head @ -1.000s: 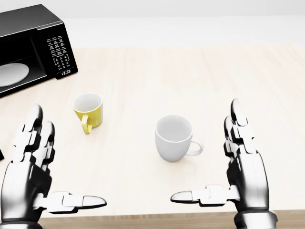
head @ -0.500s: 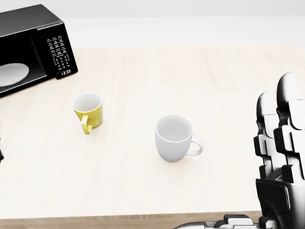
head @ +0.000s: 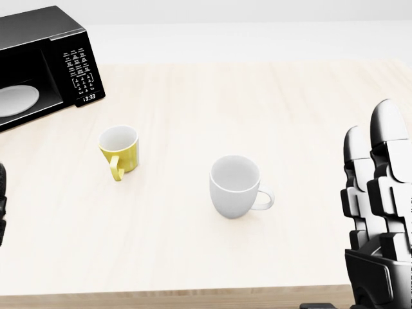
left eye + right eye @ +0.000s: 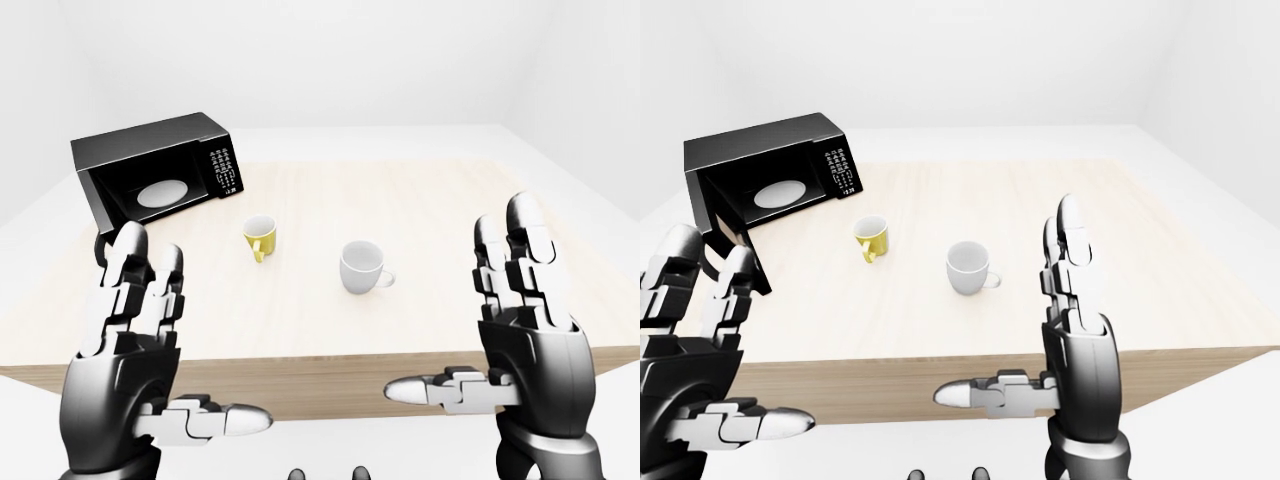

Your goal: Close the microwave.

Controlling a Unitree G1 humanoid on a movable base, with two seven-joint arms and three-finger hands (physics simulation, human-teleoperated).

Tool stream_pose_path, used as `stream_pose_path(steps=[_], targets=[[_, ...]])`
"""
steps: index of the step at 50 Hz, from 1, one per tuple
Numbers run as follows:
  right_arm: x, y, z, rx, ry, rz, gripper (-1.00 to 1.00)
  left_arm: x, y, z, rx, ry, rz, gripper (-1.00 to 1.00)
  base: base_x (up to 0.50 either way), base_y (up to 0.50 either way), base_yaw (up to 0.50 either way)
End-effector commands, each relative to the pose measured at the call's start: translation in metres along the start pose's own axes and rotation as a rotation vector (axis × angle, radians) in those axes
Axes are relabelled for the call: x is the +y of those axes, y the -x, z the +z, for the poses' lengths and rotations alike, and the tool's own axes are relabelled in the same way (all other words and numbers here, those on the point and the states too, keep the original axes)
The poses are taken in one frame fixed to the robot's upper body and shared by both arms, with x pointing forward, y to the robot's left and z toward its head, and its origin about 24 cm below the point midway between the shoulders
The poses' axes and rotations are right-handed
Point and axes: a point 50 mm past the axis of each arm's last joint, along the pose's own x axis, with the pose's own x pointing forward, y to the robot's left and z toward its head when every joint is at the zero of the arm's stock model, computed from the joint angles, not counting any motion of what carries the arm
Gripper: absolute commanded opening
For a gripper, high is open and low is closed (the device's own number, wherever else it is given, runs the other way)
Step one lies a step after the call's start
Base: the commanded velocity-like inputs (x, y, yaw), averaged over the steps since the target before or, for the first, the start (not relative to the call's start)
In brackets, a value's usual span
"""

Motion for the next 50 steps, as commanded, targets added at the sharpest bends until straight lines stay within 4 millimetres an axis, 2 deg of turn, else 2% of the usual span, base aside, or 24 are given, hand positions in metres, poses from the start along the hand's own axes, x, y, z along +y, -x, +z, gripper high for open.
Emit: stream_pose_path(steps=[1, 50], targets=[[0.0027, 0.004, -0.0009, 0.022, -0.023, 0.044, 1.0, -0.0029, 0.0016, -0.0008, 0.022, 0.018, -0.029, 1.0, 0.0, 0.0, 0.0], [0.0044, 0.0043, -0.0005, 0.018, -0.039, 0.055, 1.0, 0.0, 0.0003, 0.0006, 0.014, 0.012, -0.008, 1.0, 0.0, 0.48, 0.0]])
